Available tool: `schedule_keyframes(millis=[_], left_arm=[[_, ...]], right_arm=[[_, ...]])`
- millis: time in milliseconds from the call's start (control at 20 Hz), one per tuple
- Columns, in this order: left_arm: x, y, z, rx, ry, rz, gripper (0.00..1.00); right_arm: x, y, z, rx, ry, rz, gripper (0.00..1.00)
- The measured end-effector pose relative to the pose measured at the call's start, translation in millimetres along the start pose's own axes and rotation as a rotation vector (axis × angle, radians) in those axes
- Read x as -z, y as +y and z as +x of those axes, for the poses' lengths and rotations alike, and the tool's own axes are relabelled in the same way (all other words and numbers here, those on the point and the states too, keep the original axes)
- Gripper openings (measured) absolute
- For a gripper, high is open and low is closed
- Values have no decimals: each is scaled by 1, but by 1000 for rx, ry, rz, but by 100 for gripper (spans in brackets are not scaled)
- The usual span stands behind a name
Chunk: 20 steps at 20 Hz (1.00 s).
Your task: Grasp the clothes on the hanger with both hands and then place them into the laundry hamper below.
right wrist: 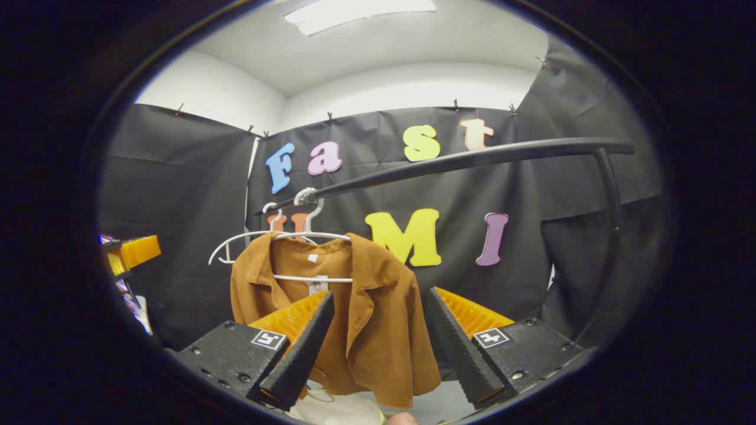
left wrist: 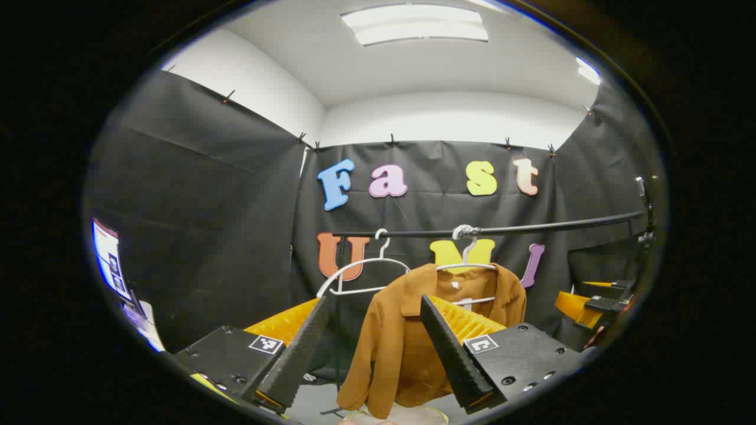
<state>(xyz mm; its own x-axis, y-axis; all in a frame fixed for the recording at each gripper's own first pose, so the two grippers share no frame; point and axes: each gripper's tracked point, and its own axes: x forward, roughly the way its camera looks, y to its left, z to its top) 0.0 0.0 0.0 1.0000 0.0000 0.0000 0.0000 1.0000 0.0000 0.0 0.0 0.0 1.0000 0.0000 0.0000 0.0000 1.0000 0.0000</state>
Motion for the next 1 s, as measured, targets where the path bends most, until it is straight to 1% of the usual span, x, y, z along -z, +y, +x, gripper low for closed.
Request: schedule_keyframes(millis=[50,150,200,250,300,450,500,550,600,650,700,750,850,900,1000], left_arm=[[1,-2,1,-1,2,0,100],[4,-2,3,-15,11,3,100],[7,-2,5,-22,18,4,96],[9,-4,6,-19,24,3,96],[10,-6,6,-15,28,0,100],[14,-16,6,6,35,-7,100],[17,-19,8,11,42,-2,100],[21,-21,9,14,51,4,96],[25,-23,11,14,63,11,100],[29,-25,11,16,73,15,96],[32,-27,12,20,83,16,100],[33,-29,12,21,85,15,100],[36,-33,18,24,86,17,100],[39,-36,21,28,90,20,96],[41,-41,26,35,87,20,100]], right_arm=[[3,0,2,-1,9,-4,100],[6,-1,6,-6,20,-11,99],[7,0,7,-9,20,-11,100],[8,0,8,-12,20,-9,100],[10,0,9,-10,25,-4,99],[19,-1,16,-6,50,25,100],[22,-1,18,-6,57,33,99],[25,-1,21,-9,68,38,99],[28,0,23,-12,76,42,99],[30,1,26,-13,85,43,99],[32,1,28,-16,91,45,99],[34,3,29,-22,100,48,100],[38,7,33,-41,110,61,99],[43,9,36,-48,119,64,99],[48,12,43,-60,138,71,99]])
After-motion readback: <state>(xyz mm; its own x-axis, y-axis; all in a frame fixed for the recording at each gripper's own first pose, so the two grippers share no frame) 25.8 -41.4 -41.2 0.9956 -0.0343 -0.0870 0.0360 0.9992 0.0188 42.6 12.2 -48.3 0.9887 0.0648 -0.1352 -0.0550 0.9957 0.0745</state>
